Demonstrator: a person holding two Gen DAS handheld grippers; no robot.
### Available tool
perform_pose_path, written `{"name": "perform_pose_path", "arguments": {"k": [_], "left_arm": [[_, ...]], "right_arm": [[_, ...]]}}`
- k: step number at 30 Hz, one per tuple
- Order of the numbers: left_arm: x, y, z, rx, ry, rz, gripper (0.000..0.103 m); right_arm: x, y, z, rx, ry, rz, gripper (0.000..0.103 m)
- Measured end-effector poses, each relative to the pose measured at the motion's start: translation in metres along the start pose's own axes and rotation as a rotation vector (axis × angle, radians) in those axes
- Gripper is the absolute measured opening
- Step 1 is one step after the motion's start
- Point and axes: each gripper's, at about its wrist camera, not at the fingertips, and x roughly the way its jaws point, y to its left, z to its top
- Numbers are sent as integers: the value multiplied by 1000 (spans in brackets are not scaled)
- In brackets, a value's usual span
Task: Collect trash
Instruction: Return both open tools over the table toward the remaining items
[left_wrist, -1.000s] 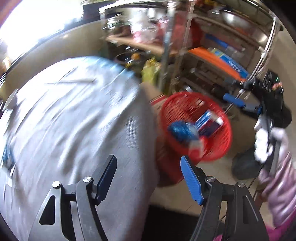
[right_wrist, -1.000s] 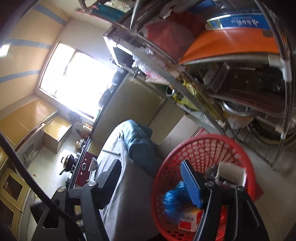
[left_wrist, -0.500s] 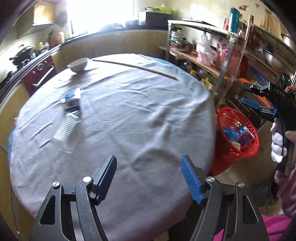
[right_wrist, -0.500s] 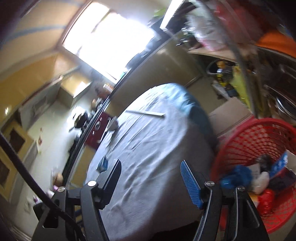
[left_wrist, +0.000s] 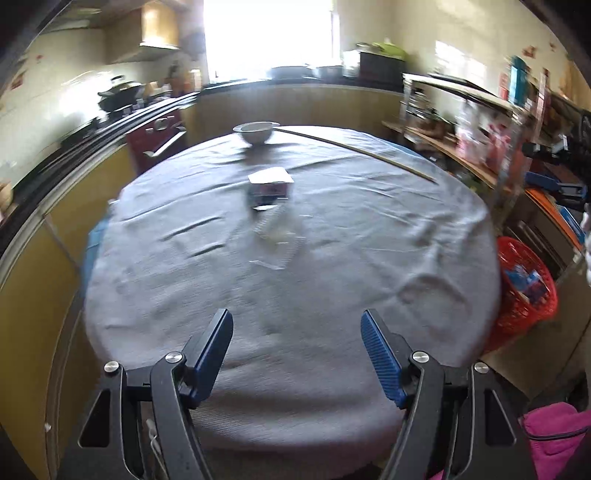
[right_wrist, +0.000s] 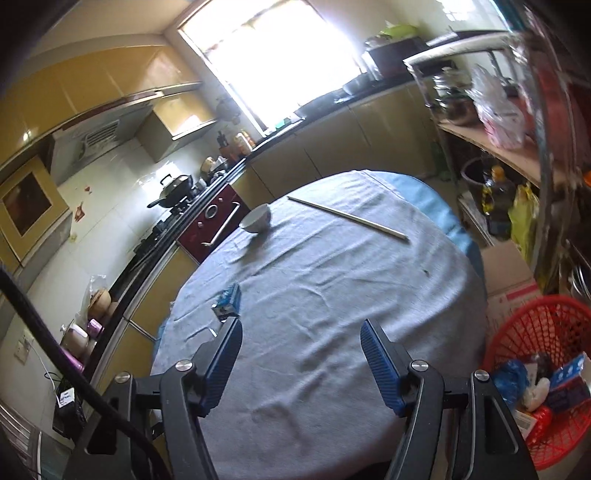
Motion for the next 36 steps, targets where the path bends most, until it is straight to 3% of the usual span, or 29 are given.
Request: {"name": "perform_pose_path", "arguments": {"k": [5,13,17,20,28,36], "left_arm": [[-8,39,-9,-92,-29,62,72],[-15,86,-19,-150,-60,190,73],[-20,98,-22,-184,-78,197,81],[-19,97,-21,-178,-76,208,82],[-4,85,-19,-143,-15,214,82],[-1,58,4,-75,6,245,82]], "right_arm": [[18,37,-3,-61,34,0,70],[36,89,-13,-201,81,-20,70],[42,109,-14,-264,97,-12,70],[49,118,-14,-282,102,8,70],[74,113,-22,-284,148,30,70],[76,67,-20,-180,135,62,70]]}}
